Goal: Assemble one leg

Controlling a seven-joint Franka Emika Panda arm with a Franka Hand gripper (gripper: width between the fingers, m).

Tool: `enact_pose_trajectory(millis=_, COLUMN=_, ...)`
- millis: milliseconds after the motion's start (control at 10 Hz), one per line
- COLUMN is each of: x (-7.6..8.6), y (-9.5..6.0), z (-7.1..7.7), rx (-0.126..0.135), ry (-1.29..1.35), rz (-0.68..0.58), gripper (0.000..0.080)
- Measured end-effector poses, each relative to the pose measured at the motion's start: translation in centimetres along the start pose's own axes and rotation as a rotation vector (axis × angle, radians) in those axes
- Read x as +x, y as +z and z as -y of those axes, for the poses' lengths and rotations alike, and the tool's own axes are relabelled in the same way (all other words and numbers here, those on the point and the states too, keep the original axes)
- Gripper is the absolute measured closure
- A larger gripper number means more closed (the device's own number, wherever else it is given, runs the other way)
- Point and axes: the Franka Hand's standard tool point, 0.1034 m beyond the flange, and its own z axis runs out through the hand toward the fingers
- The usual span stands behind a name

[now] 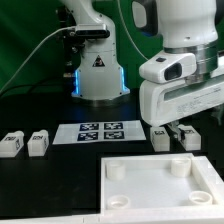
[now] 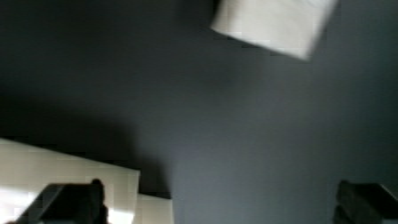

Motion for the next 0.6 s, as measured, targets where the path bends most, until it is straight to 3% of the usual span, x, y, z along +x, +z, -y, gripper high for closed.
enact_pose_trajectory(millis=200, x=-0.1, y=0.0, z=0.2, rx=0.010, ry=0.175, rz=0.001, gripper=0.0151)
enact_pose_trajectory(millis=400, x=-0.7, y=0.1, z=0.9, rx=0.007, ry=0.203, rz=0.088, gripper=0.0151)
enact_pose_trajectory(millis=500, x=-1.3, y=0.3, z=1.8, rx=0.001, ry=0.218, rz=0.134, gripper=0.0151)
enact_pose_trajectory(millis=600, x=-2.9, y=1.0, z=1.8, rx=-0.030, ry=0.156, rz=0.308, gripper=0.0151)
